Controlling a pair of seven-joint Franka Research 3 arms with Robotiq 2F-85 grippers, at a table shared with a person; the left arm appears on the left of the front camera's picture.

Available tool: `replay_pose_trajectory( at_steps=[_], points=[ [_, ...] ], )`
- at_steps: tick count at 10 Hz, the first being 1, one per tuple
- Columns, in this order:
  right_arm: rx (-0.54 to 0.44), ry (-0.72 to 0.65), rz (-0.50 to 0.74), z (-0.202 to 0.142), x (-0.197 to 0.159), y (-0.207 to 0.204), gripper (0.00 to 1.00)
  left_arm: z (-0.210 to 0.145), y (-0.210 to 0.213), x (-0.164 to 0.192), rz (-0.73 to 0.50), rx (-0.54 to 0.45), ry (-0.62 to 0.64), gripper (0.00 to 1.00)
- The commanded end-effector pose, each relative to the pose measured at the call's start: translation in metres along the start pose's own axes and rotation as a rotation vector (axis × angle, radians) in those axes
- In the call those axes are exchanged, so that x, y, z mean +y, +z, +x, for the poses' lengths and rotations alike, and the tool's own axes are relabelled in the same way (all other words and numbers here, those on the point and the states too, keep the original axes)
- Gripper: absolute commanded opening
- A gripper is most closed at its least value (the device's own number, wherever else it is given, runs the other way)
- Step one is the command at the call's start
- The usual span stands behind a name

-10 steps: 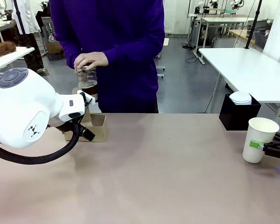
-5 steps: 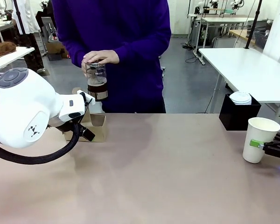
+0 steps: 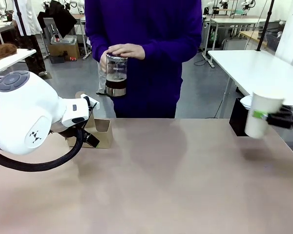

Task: Pour a drink into a cup and package it in a carrier.
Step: Pick up the 600 ml Paper Cup and place it in the middle top area of the table.

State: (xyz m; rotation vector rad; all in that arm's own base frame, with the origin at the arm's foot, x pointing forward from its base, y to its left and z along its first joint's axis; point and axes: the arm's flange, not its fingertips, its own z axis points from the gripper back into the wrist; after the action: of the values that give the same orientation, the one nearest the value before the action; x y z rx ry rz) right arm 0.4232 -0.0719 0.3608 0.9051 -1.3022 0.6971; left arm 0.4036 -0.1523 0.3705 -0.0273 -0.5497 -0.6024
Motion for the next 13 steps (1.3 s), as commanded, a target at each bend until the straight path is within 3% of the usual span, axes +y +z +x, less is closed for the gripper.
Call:
replay_pose_trajectory(
  at_steps=[1,4,6,9,13],
  points=[
    [0.013,-0.056,0.006,0.013,0.01,-0.074,0.8,0.0,0.0,0.001,-0.001,-0.001,0.002,1.0],
    [-0.016,-0.083,0.024,0.006,0.024,-0.171,0.8,0.0,0.0,0.001,-0.001,-0.001,0.002,1.0],
    [-0.015,-0.096,0.029,-0.02,0.02,-0.23,0.8,0.0,0.0,0.001,-0.001,-0.001,0.002,1.0],
    [-0.046,-0.086,-0.01,-0.05,0.011,-0.264,0.8,0.0,0.0,0.001,-0.001,-0.001,0.002,1.0],
    [-0.02,-0.059,-0.042,-0.075,-0.004,-0.276,0.8,0.0,0.0,0.001,-0.001,-0.001,0.002,1.0]
  ],
)
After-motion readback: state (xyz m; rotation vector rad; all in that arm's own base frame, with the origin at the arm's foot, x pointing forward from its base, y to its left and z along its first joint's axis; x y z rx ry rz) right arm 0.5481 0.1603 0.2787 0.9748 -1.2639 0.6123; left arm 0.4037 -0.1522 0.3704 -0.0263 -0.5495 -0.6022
